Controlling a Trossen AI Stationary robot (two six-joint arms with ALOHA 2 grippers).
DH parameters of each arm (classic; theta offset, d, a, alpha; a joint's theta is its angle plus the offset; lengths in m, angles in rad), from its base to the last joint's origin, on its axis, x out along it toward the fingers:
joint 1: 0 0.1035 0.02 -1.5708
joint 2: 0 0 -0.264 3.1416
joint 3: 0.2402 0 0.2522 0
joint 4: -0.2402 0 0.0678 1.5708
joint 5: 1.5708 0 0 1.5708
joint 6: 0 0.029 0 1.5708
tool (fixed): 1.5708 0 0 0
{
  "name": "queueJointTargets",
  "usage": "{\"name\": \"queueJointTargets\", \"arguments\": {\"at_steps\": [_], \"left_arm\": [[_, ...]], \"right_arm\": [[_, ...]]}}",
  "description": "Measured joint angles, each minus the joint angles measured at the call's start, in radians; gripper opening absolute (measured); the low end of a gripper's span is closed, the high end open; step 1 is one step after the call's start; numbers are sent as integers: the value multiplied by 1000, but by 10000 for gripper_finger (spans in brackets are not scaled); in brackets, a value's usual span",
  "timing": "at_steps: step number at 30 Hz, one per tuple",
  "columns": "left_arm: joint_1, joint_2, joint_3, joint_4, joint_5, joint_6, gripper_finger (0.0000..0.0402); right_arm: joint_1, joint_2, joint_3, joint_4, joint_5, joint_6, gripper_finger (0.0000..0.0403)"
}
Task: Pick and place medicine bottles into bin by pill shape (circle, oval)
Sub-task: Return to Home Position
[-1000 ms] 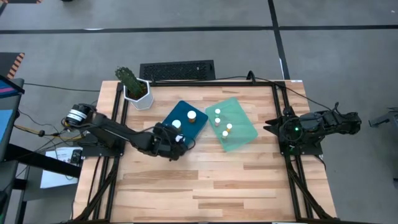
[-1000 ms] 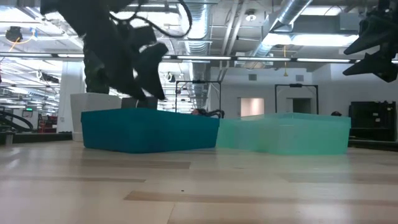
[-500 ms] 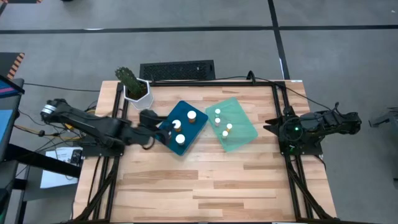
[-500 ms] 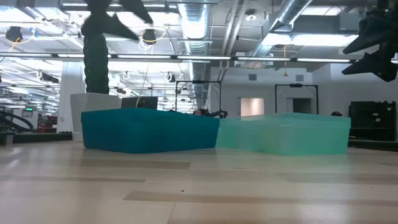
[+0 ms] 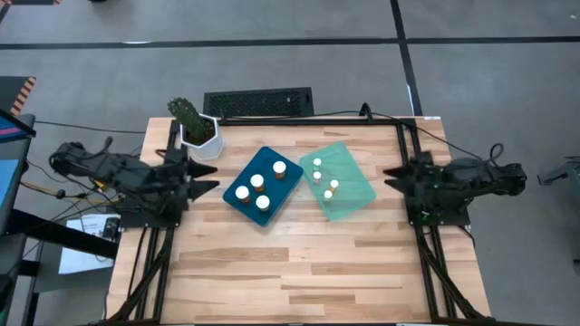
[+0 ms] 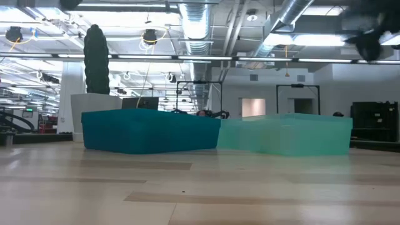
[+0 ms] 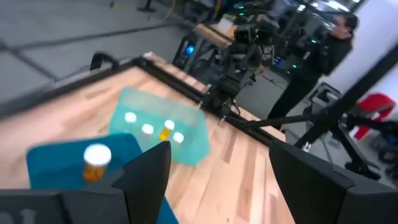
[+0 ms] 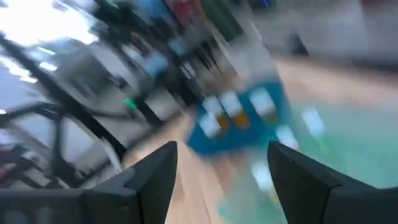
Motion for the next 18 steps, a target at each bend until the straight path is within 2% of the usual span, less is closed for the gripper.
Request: {"name": "queueJointTargets", "arguments": {"at_steps": [4,7,12,18], "left_arm": [[-27,-60,-2,5,-2,139,265],[-40,-116,-44,35,-3,203,265],[-55,-233,-181,44,8,178,265],[-61,-363,-357,185,99,187,265]], "right_arm": [[0,0,0,285,0,-255,260],[0,0,0,380,-5,-367,260],[0,0,-16,373,9,-384,260],[0,0,-78,396,15,-386,260]]}}
